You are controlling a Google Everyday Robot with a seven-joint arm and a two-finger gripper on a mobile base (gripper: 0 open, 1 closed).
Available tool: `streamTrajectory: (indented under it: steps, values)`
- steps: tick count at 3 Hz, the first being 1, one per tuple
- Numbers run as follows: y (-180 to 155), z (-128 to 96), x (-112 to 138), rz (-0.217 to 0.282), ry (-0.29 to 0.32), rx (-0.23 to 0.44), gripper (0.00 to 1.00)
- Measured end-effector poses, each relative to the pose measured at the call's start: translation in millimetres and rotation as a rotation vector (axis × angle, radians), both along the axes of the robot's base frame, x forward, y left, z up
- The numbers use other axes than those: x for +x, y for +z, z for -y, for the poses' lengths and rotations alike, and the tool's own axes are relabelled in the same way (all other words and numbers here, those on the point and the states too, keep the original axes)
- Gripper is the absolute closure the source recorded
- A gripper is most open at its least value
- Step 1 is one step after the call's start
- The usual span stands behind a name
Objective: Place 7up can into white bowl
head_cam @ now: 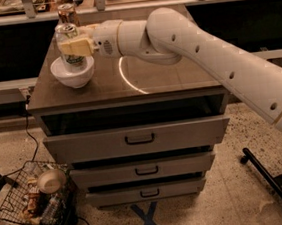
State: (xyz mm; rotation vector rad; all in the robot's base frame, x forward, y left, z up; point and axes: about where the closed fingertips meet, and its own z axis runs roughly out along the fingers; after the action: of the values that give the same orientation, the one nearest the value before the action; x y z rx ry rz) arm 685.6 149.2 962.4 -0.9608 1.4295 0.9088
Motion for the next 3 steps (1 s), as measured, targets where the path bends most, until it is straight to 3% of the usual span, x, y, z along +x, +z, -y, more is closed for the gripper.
streamTrajectory:
  steps: [3]
  values:
    - [-42,-11,15,-0.047,-0.037,-0.027,1.0]
